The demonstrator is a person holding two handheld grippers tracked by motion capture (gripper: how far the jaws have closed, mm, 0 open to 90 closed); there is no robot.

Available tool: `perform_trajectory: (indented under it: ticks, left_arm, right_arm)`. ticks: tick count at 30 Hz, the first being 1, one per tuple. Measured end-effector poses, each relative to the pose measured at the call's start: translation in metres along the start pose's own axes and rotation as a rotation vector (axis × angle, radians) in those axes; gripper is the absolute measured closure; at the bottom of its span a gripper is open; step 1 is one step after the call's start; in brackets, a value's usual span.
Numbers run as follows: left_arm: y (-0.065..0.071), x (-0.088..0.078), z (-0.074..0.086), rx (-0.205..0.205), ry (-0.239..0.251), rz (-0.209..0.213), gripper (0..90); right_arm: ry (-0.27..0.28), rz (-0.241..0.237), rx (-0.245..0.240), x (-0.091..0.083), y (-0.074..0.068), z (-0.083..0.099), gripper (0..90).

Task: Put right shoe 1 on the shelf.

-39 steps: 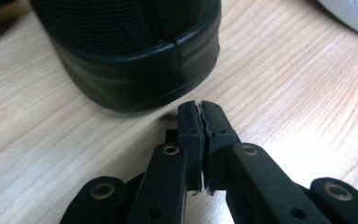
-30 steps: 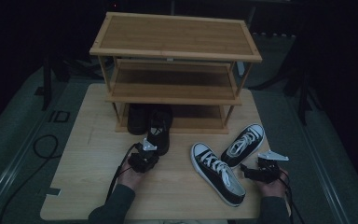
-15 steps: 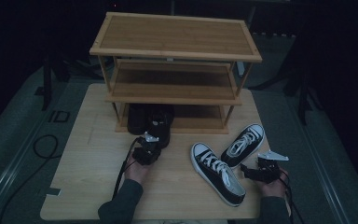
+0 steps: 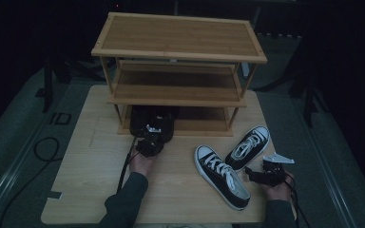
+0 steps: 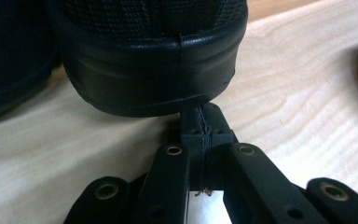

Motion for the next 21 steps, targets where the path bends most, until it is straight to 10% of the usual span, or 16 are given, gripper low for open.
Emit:
perform_trajectory:
  ticks: [16,21]
  left_arm:
    - [-0.013,0.013,-0.018,-0.043,0.014,-0.013,87.7]
    - [-0.014,0.006,-0.008,0.007,0.033,-0.001,78.1]
  right_arm:
    - [0.000,-0.001,0.000,0.000,0.000,0.000,13.8]
    - [0.000,-0.001,0.000,0.000,0.000,0.000,13.8]
Point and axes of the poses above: each handheld gripper's, and its own axes: x roughly forward along the jaws, z roughly out of its underside, y roughly to its right, the point moved 3 cm from there along x, roughly forward along the jaws, and after that the axes turned 3 degrees about -x, right-handed, at the moved point
